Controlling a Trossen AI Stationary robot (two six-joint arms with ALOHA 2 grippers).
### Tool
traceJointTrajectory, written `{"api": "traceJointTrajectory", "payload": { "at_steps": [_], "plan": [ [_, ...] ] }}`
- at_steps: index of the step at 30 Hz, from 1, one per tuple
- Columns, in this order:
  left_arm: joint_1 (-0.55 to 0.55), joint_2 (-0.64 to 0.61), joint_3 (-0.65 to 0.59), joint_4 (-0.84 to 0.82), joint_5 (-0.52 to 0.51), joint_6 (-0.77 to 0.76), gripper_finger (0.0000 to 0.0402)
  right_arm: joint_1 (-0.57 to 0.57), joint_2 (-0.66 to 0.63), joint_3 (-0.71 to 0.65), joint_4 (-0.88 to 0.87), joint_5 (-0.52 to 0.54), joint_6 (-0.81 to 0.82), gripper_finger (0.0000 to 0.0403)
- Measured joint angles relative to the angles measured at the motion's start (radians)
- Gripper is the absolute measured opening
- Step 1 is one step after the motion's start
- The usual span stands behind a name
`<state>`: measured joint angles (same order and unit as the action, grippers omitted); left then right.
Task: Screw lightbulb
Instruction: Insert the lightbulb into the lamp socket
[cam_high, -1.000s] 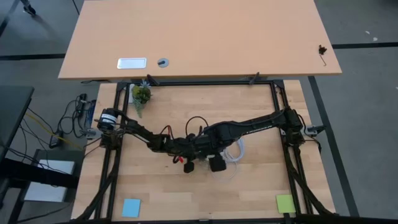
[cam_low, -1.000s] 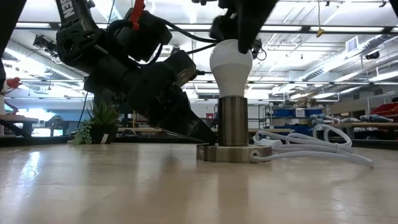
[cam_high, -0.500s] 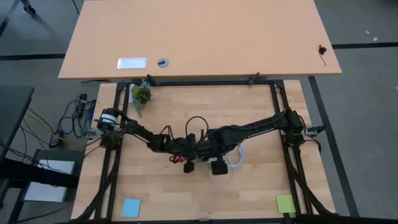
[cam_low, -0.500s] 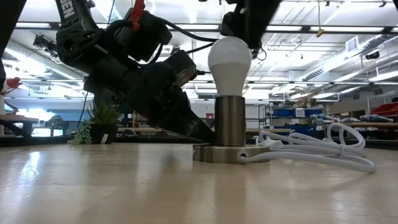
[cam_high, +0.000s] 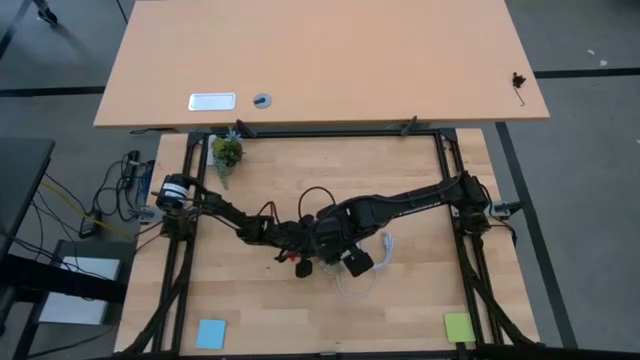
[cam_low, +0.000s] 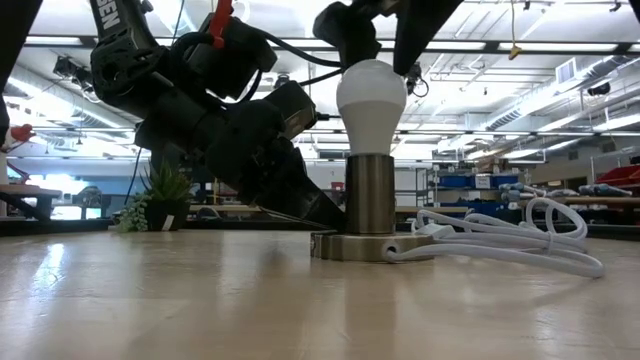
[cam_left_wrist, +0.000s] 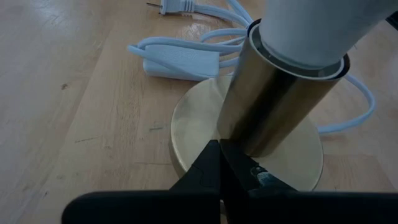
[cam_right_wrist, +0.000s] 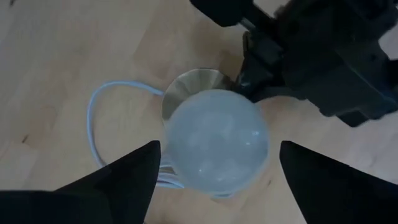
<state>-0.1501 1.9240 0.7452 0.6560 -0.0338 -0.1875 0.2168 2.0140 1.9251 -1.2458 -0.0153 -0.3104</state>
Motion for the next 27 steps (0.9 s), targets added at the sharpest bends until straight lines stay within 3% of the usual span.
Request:
{"api": "traceJointTrajectory", "payload": {
  "at_steps": [17, 24, 27],
  "plan": [
    [0.000, 0.000, 0.000, -0.003, 0.000, 0.000, 0.0000, 0.002, 0.030, -0.001, 0.022, -0.028, 0.006, 0.0313],
    [0.000, 0.000, 0.000, -0.004, 0.000, 0.000, 0.0000, 0.002, 0.030, -0.001, 0.013, -0.028, 0.125, 0.0288],
    [0.000, 0.000, 0.000, -0.004, 0.000, 0.000, 0.0000, 0.002, 0.030, -0.001, 0.015, -0.028, 0.279, 0.0275]
  ]
}}
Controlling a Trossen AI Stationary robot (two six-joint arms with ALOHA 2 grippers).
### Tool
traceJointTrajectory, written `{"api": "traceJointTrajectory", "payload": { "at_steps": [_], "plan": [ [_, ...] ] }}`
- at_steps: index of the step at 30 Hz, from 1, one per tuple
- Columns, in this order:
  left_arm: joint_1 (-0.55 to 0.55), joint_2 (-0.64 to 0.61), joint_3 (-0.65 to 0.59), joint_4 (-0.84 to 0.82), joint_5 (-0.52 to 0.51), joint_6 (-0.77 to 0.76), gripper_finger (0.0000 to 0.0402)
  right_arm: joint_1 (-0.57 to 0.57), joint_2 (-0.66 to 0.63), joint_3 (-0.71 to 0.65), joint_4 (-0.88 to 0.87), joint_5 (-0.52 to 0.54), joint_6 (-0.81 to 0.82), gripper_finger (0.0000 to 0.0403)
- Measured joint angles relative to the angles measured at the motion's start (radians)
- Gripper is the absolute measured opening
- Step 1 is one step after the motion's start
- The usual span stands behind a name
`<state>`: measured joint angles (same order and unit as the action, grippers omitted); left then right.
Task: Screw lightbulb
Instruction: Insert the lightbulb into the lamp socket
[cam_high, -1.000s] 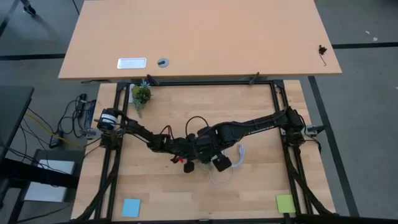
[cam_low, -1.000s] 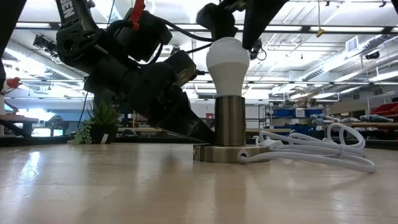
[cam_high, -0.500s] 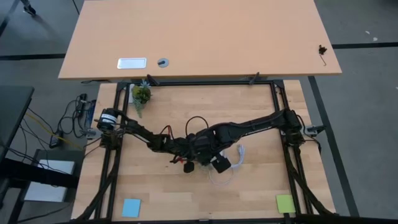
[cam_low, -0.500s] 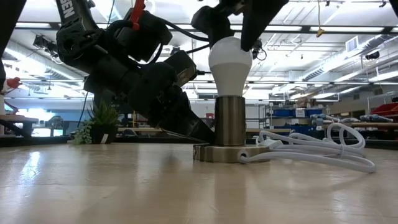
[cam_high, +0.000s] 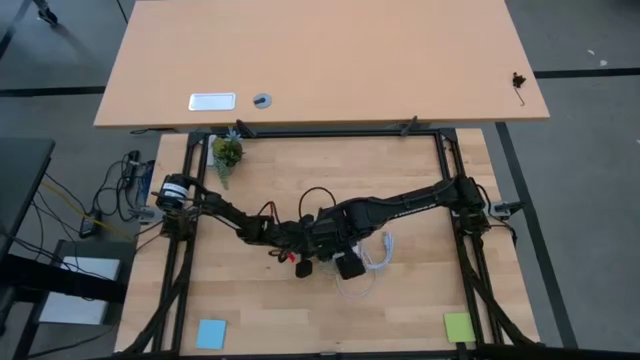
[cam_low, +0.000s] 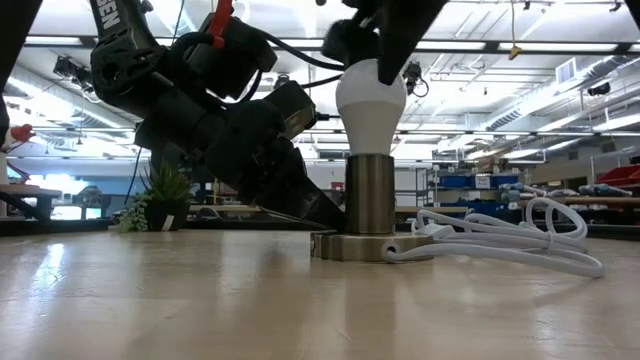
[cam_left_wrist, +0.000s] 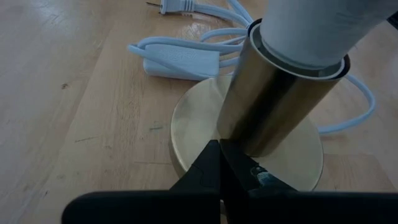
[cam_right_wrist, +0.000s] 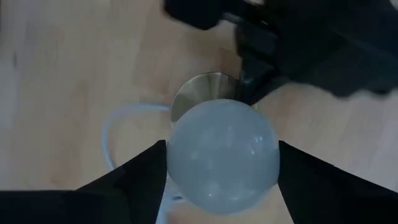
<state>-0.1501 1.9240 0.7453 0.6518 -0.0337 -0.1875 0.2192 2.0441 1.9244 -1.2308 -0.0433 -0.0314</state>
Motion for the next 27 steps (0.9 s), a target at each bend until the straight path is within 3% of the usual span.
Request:
{"api": "traceJointTrajectory", "payload": {
  "at_steps": [5, 9, 14, 27],
  "plan": [
    [0.000, 0.000, 0.000, 0.000, -0.008, 0.000, 0.0000, -0.005, -0.001, 0.001, -0.021, 0.002, 0.451, 0.0276],
    [0.000, 0.000, 0.000, 0.000, -0.010, 0.000, 0.0000, -0.007, -0.001, 0.001, -0.025, -0.020, 0.548, 0.0296],
    [0.000, 0.000, 0.000, 0.000, -0.012, 0.000, 0.0000, -0.006, -0.002, 0.000, -0.037, -0.064, 0.438, 0.0323],
    [0.000, 0.000, 0.000, 0.000, -0.021, 0.000, 0.0000, -0.011, -0.018, 0.046, -0.018, 0.001, -0.143, 0.0345]
  ]
}}
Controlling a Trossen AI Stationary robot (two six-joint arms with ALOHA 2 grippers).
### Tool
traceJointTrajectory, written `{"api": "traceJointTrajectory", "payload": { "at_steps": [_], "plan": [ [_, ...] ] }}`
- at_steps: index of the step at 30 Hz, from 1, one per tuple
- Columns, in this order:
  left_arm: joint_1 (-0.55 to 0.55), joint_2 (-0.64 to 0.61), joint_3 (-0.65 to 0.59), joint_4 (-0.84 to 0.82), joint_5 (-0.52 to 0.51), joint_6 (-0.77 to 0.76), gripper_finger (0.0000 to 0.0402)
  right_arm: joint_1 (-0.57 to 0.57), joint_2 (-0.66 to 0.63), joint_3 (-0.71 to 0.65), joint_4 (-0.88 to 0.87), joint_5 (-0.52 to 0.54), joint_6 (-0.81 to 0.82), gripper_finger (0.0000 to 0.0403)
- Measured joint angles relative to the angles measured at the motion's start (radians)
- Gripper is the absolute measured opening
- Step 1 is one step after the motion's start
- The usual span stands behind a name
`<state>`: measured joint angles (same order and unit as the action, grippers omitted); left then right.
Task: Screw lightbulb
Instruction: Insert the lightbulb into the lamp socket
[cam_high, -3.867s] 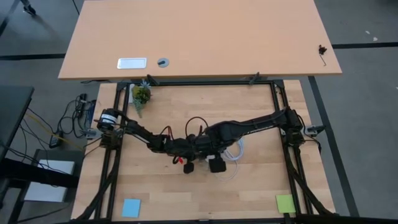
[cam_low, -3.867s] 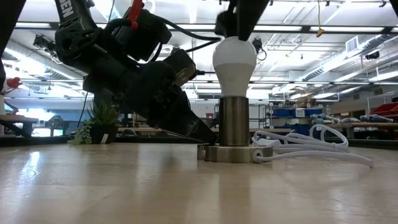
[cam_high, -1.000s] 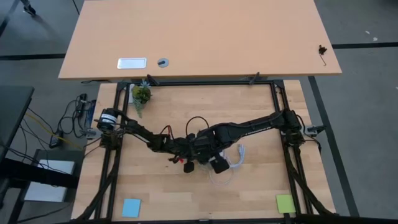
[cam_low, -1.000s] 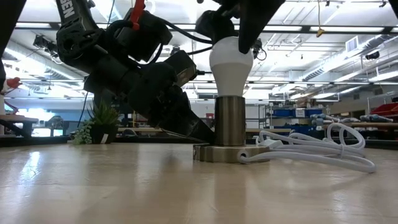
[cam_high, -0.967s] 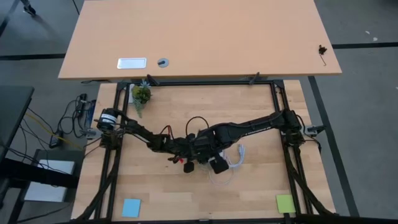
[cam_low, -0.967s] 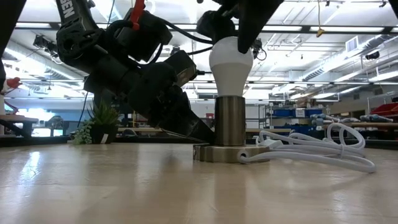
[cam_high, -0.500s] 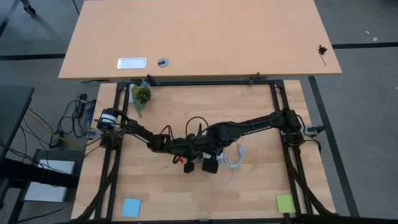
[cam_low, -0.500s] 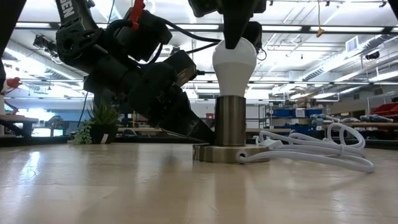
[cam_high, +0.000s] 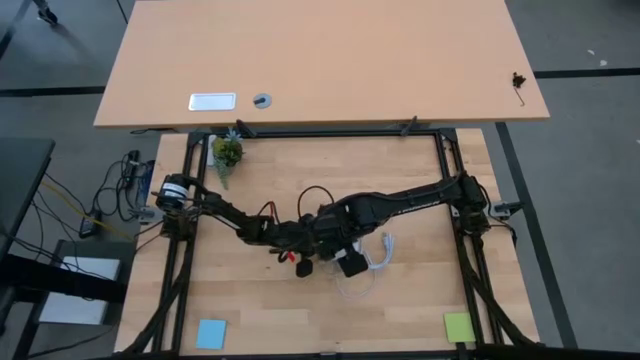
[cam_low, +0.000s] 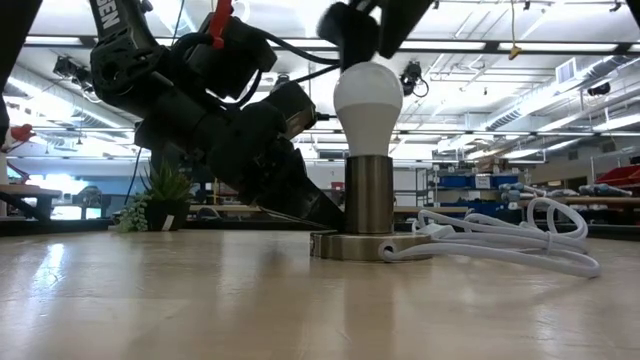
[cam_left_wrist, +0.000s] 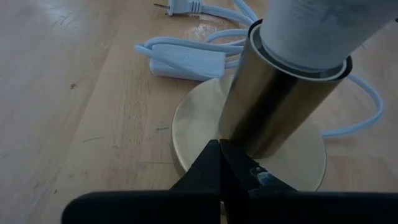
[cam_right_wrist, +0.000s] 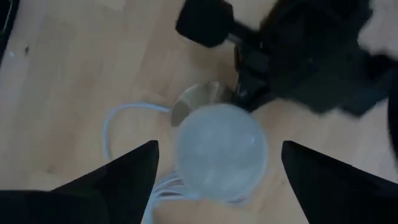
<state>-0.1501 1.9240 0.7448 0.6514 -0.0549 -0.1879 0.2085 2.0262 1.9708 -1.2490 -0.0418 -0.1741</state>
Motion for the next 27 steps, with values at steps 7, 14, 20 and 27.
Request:
{"api": "traceJointTrajectory", "payload": {
  "at_steps": [7, 14, 20, 27],
  "plan": [
    [0.000, 0.000, 0.000, 0.000, 0.001, 0.001, 0.0000, 0.005, 0.000, -0.045, 0.029, 0.005, -0.143, 0.0335],
    [0.000, 0.000, 0.000, 0.000, 0.005, 0.002, 0.0000, 0.008, 0.000, -0.048, 0.051, 0.005, -0.109, 0.0304],
    [0.000, 0.000, 0.000, 0.000, 0.006, 0.002, 0.0000, 0.008, -0.002, -0.048, 0.053, 0.008, 0.097, 0.0249],
    [0.000, 0.000, 0.000, 0.000, 0.005, 0.002, 0.0000, -0.009, -0.005, -0.046, 0.058, 0.017, 0.635, 0.0218]
  ]
}}
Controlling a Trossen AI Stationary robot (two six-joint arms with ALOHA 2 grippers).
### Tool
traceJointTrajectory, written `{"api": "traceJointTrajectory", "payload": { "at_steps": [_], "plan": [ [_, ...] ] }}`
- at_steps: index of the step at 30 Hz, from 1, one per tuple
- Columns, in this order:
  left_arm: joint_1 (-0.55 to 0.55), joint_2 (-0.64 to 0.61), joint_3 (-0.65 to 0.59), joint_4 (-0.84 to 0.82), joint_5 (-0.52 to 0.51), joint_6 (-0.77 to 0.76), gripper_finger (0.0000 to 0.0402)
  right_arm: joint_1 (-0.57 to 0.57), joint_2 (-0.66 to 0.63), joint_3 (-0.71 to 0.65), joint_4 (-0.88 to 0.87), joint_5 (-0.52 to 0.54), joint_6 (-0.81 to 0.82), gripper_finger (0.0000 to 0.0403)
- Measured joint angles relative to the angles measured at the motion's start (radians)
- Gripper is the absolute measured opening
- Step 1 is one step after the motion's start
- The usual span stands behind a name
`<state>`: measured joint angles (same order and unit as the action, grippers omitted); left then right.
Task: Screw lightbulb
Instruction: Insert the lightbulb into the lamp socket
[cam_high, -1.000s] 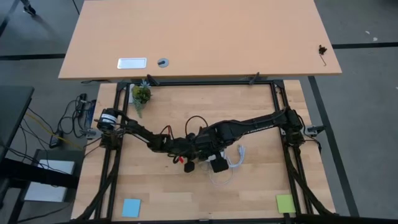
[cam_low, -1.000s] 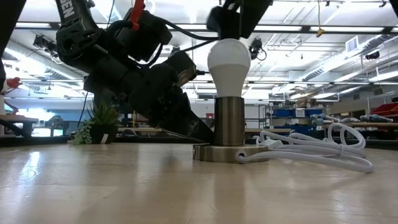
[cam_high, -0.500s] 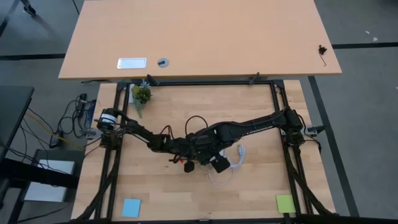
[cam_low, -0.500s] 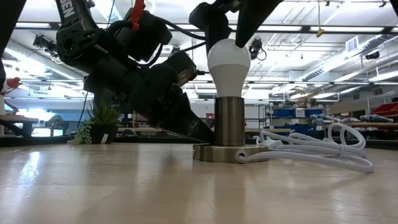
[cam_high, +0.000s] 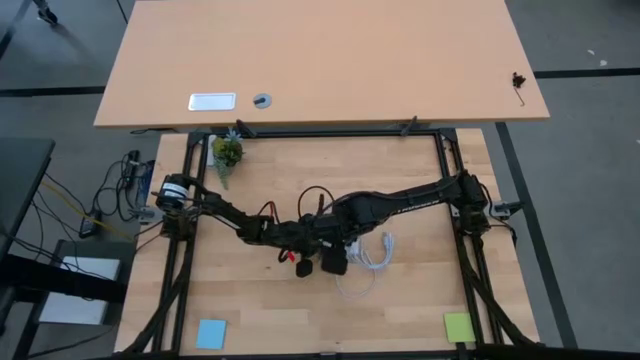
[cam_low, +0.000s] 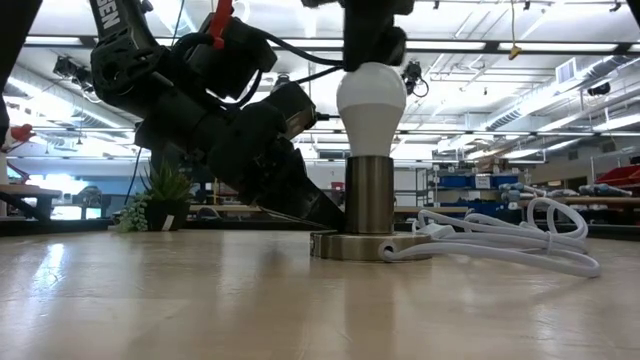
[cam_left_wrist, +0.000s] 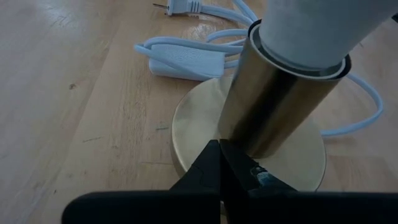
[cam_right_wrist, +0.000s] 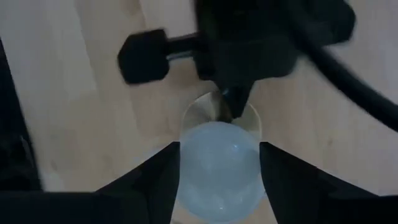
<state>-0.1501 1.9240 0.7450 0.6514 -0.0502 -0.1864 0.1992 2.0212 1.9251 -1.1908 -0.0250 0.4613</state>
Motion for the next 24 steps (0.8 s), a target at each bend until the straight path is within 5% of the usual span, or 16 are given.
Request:
{"api": "traceJointTrajectory", "payload": {
  "at_steps": [4, 17, 24],
  "plan": [
    [0.000, 0.000, 0.000, 0.000, 0.000, 0.000, 0.0000, -0.010, 0.002, 0.005, 0.008, -0.052, 0.025, 0.0223],
    [0.000, 0.000, 0.000, 0.000, 0.002, -0.001, 0.0000, 0.015, 0.006, 0.119, -0.103, 0.005, -0.611, 0.0265],
    [0.000, 0.000, 0.000, 0.000, -0.001, -0.001, 0.0000, 0.043, 0.006, 0.086, -0.072, 0.038, -0.729, 0.0297]
  ]
}}
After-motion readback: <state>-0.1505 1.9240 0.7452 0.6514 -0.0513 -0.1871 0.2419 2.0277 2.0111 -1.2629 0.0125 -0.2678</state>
